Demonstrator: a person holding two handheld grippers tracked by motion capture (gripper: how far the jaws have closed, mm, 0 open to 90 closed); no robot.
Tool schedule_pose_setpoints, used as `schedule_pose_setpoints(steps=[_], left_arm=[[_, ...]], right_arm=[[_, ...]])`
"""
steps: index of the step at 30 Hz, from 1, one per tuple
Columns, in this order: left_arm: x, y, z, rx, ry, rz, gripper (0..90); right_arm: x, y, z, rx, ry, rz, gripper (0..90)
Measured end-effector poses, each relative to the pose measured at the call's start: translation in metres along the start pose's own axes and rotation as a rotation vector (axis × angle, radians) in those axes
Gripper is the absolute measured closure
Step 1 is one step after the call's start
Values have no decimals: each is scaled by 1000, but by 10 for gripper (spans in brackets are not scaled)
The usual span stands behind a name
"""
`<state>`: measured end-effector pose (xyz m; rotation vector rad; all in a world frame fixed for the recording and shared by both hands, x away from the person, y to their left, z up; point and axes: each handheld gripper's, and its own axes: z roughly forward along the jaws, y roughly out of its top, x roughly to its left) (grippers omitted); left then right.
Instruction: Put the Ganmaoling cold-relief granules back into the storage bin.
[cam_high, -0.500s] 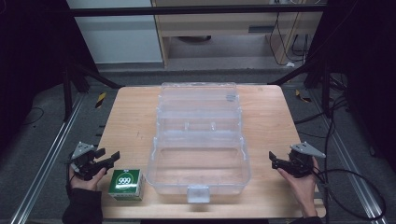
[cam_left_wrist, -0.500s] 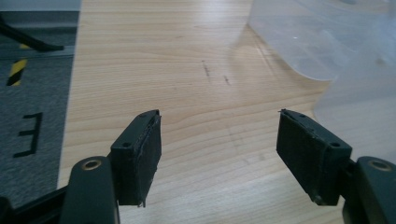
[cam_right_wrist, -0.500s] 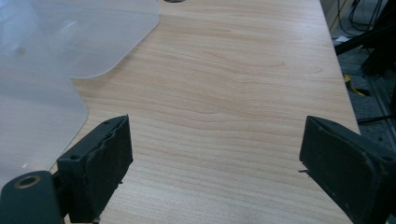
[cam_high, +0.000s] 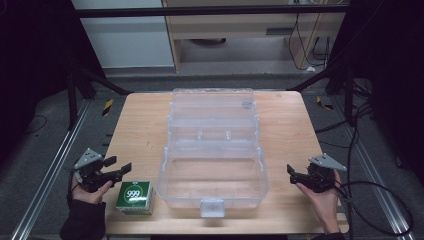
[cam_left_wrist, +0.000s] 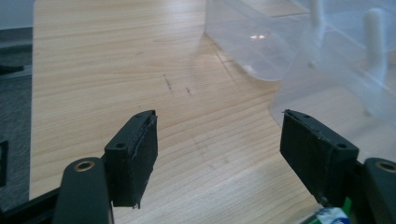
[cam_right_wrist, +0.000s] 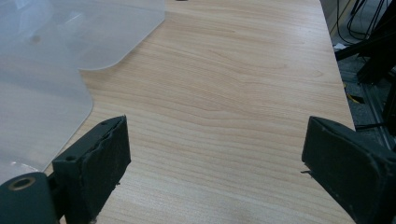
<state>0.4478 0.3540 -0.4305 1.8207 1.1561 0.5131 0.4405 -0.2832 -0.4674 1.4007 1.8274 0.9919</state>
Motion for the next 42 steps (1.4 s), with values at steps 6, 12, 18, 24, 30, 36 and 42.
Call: schedule_pose_setpoints(steps=[6, 12, 18, 24, 30, 36, 42], left_arm=[[2, 3, -6, 33, -55, 53, 264], [4, 13, -14, 52, -122, 111, 241], [3, 26, -19, 104, -185, 181, 212], [-2, 39, -24, 159, -228, 272, 207], [-8, 47, -27, 219, -275, 357, 195], [-17, 47, -26, 280, -321, 456, 172], [-23, 43, -22, 348, -347, 541, 151]], right_arm=[[0, -1, 0, -2, 3, -13, 74], [-2, -3, -1, -12, -7, -19, 70], [-2, -5, -2, -7, -7, -30, 64], [-5, -7, -3, -11, -9, -29, 63], [-6, -9, -2, 6, -10, -43, 58], [-5, -10, -2, 4, -8, -48, 56], [-5, -11, -1, 8, -5, -55, 53]])
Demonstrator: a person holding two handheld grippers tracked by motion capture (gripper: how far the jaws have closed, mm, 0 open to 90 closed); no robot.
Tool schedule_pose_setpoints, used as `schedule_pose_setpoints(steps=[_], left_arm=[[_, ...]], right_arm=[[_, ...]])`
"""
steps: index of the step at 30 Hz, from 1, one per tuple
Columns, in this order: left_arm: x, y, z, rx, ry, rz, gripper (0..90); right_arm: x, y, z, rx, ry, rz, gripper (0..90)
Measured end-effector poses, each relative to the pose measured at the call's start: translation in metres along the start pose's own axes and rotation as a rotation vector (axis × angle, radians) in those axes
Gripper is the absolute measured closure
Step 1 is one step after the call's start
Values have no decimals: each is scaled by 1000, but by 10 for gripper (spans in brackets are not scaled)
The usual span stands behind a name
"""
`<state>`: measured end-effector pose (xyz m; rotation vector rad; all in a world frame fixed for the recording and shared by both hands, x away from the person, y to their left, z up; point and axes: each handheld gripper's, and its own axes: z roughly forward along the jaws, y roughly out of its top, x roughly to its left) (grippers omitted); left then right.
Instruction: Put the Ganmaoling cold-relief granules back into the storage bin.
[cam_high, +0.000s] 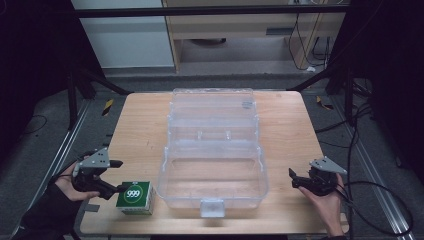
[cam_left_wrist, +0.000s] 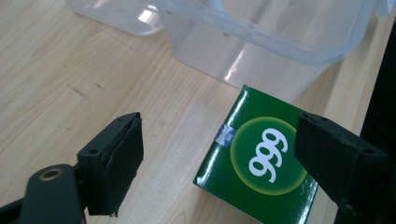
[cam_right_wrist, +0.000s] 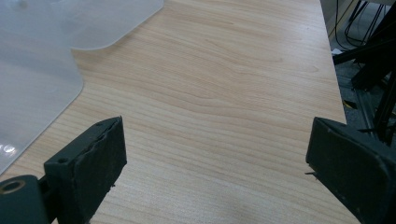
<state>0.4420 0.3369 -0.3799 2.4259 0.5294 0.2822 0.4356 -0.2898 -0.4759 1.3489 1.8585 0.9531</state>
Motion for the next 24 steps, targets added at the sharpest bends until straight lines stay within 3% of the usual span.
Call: schedule_pose_setpoints(steps=[2, 8, 24], left_arm=[[-3, 1, 2, 34, -14, 39, 147], [-10, 4, 7, 74, -38, 95, 114], [-20, 9, 22, 185, -73, 188, 60]], right_arm=[[0, 0, 1, 1, 2, -7, 51], [1, -1, 2, 5, 3, -17, 50], [1, -3, 5, 29, 11, -31, 43]])
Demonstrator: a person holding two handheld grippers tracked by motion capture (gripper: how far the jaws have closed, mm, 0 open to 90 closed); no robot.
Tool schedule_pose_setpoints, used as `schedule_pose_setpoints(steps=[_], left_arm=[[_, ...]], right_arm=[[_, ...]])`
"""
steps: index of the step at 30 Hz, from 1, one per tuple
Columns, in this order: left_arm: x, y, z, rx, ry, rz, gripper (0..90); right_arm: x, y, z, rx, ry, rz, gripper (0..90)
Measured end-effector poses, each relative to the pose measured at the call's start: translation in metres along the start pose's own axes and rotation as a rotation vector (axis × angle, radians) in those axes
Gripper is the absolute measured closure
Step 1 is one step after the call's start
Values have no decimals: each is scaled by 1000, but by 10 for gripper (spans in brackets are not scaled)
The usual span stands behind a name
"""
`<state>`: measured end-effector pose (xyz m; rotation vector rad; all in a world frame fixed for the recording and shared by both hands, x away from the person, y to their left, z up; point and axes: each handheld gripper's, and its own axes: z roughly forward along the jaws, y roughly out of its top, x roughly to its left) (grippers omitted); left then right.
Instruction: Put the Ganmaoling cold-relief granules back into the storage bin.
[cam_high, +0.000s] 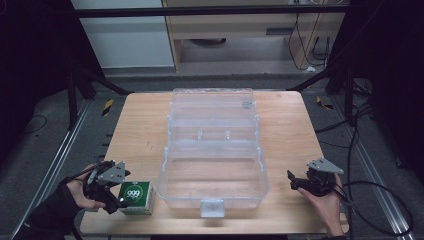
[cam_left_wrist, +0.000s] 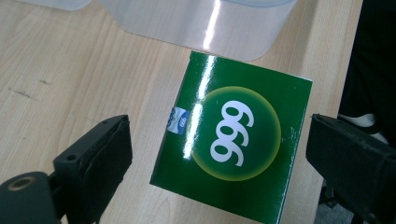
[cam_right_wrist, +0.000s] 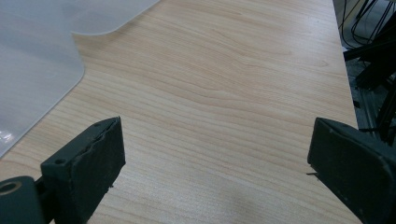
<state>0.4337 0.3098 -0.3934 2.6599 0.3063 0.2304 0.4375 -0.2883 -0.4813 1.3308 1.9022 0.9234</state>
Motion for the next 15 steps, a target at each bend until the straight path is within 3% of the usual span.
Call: schedule_pose_setpoints(steps=[5, 15], left_arm=[[-3, 4, 6, 27, -22, 22, 51], [-3, 6, 18, 74, -26, 46, 45]], right_arm=[[0, 0, 0, 1, 3, 0, 42], [1, -1, 2, 14, 6, -5, 39]])
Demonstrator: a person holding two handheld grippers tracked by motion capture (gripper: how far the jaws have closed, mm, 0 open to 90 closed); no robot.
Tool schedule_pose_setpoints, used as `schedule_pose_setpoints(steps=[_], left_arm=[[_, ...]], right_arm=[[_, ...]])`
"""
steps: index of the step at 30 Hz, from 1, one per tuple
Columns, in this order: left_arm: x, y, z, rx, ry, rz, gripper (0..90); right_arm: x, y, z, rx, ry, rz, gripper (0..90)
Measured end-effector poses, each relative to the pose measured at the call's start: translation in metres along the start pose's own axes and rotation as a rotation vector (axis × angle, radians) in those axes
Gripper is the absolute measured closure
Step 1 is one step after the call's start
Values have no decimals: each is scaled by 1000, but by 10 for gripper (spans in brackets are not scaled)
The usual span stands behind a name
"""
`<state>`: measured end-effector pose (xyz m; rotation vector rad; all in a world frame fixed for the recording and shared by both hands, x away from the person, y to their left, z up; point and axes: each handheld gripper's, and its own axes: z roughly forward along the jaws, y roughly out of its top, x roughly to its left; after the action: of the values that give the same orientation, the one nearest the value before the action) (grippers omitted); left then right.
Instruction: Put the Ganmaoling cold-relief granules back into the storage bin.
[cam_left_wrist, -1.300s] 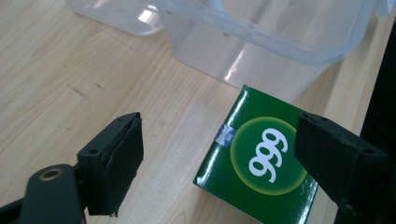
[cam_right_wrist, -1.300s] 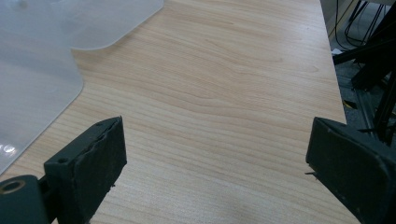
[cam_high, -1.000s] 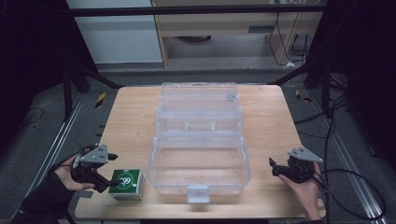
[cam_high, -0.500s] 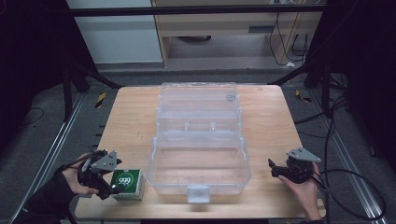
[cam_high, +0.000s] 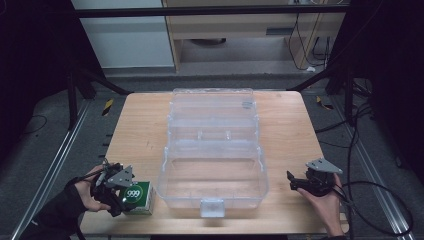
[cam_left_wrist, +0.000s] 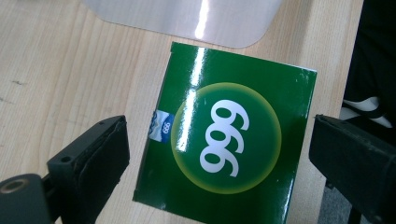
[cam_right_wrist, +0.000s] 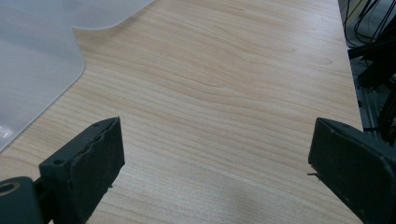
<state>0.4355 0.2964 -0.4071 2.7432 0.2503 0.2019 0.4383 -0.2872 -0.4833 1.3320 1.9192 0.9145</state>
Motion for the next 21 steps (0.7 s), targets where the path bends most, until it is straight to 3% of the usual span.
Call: schedule_pose_setpoints(steps=[7, 21], left_arm=[[1, 4, 9, 30, -10, 26, 39], [4, 2, 26, 76, -59, 35, 59]], right_arm=[[0, -1, 1, 6, 5, -8, 38], [1, -1, 3, 14, 6, -17, 38]])
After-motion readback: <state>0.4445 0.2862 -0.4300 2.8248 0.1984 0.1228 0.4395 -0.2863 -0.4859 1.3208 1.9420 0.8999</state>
